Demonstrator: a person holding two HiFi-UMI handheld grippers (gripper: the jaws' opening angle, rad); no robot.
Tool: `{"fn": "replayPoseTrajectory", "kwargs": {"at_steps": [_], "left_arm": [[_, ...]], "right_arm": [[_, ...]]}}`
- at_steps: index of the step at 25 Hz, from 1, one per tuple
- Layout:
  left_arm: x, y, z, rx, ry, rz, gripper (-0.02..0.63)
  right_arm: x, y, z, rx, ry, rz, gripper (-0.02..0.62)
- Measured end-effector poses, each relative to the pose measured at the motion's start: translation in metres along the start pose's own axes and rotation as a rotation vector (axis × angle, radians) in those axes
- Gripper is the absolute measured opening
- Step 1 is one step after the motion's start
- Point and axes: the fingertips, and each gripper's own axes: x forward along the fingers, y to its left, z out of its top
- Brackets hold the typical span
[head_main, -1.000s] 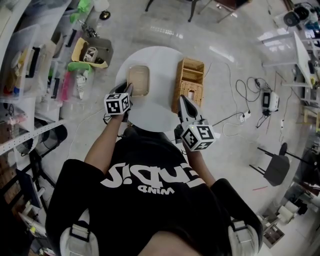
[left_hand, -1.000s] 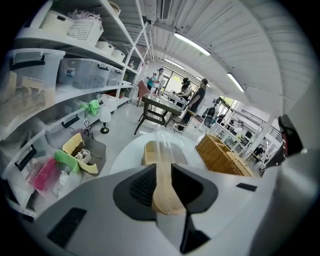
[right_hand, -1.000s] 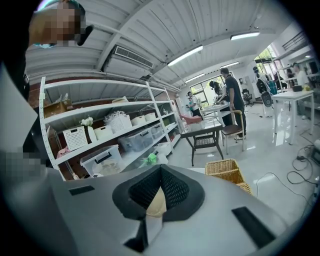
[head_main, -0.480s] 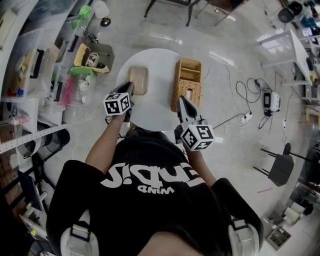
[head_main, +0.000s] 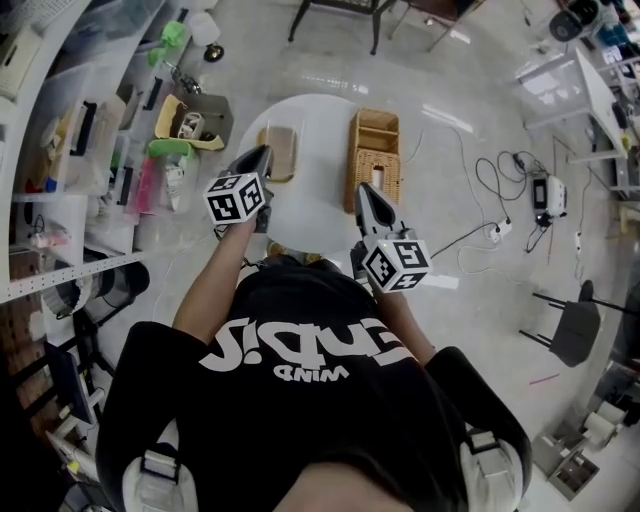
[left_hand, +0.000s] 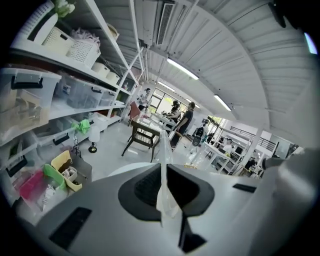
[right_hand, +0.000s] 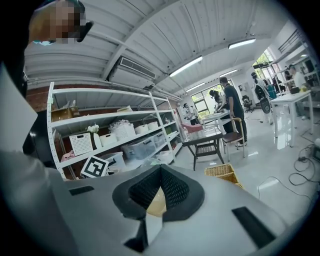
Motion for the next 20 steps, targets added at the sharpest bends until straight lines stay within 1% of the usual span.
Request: {"fn": "replayPoseTrajectory", "kwargs": {"at_steps": [4, 6, 9, 12, 16, 20], "left_arm": [[-0.024, -0.026, 0.046, 0.068, -0.095, -0.012, 0.034], [-0.040, -0.038, 0.063, 0.101, -0.135, -0.015, 0.034], [-0.064, -0.052, 0.079, 0.143, -0.172, -0.021, 0.034], [-0.087, -0.065, 0.087, 0.178, -0.191, -0.028, 0.035], [-0.115, -0.074, 0.087, 0.166, -0.219, -0.036, 0.035], [-0.137, -0.069, 0.080, 0.120, -0.251, -0.017, 0.035]], "right_arm": [[-0.002, 0.002, 0.005, 0.001, -0.019, 0.005, -0.002], [-0.003, 0.004, 0.005, -0.003, -0.022, 0.009, -0.002], [-0.003, 0.008, 0.006, -0.007, -0.025, 0.017, -0.002], [-0.002, 0.010, 0.009, -0.015, -0.029, 0.024, -0.002], [-0.001, 0.012, 0.012, -0.026, -0.034, 0.028, -0.002], [0.000, 0.016, 0.013, -0.034, -0.034, 0.041, -0.002]]}}
